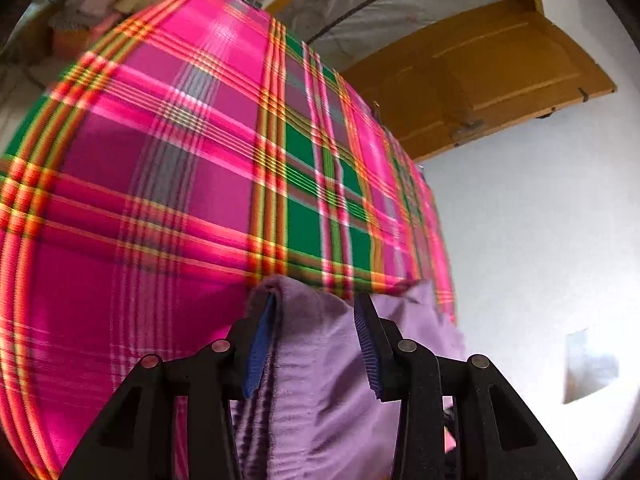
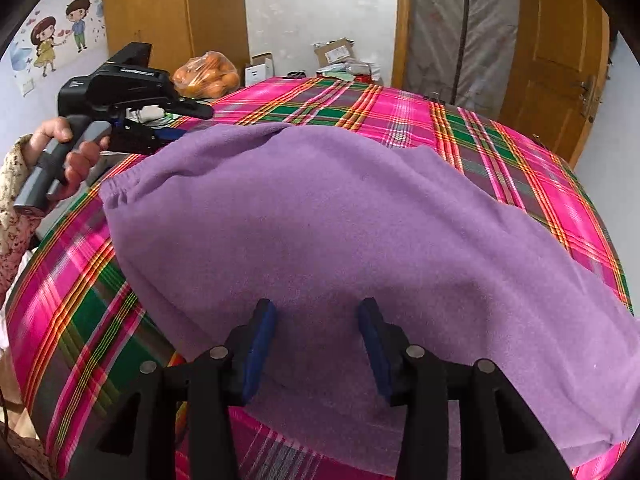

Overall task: Fold clothes
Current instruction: 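Grasp the elastic cuff with the left gripper while the right gripper grasps the garment edge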

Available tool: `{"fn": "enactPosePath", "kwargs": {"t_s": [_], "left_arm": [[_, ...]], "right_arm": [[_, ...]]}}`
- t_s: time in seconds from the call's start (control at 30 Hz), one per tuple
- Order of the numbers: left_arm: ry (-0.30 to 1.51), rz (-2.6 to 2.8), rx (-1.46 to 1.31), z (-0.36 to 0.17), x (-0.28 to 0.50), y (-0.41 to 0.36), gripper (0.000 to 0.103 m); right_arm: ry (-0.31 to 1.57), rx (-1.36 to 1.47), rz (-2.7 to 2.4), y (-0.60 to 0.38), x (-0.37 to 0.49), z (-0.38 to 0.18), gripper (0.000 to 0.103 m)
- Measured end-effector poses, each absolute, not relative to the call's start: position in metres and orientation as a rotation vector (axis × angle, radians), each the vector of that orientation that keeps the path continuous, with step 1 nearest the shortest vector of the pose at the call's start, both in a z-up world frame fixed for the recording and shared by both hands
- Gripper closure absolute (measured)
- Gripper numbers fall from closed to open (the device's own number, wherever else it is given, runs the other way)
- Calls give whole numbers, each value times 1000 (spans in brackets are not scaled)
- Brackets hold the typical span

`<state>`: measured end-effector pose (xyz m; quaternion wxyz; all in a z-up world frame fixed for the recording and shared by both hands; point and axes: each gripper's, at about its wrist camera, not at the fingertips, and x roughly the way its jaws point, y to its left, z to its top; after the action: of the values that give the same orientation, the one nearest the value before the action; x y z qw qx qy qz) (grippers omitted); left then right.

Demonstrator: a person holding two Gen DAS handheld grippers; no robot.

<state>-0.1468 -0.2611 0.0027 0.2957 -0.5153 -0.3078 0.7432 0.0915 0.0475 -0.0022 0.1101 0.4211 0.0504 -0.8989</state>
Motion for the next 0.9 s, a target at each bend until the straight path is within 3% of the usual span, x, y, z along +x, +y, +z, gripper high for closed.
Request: {"fn": "enactPosePath", "kwargs": {"t_s": [0.17,0.27,0.3,0.33,0.43,0.6,0.8,0.9], "left_arm": [[-766,1896,-1378,-2,-146,-260,62],[-823,1852,-1402,-7,-152,-262,63],[-855,1849,-1421,-9,-153,-264,70],[-875,1856,-1437,-11,-155,-265,85],[-858,1926,-1432,-10,-156,-269,90],[-875,2039,-1344,-6,-151,-281,92],[-812,2152,-1312,-2,-146,-271,92],[-701,2244,-1329,12,-143,-259,91]], "right_arm": [[128,1248,-2652,47,84,-3,55],[123,1253,-2658,46,81,-3,53],[129,1254,-2662,45,80,-3,52],[127,1255,-2663,45,79,-3,52],[67,1247,-2642,52,77,-3,50],[-30,1223,-2589,60,75,-3,39],[122,1241,-2592,39,77,-5,27],[179,1239,-2612,31,78,-4,32]]}}
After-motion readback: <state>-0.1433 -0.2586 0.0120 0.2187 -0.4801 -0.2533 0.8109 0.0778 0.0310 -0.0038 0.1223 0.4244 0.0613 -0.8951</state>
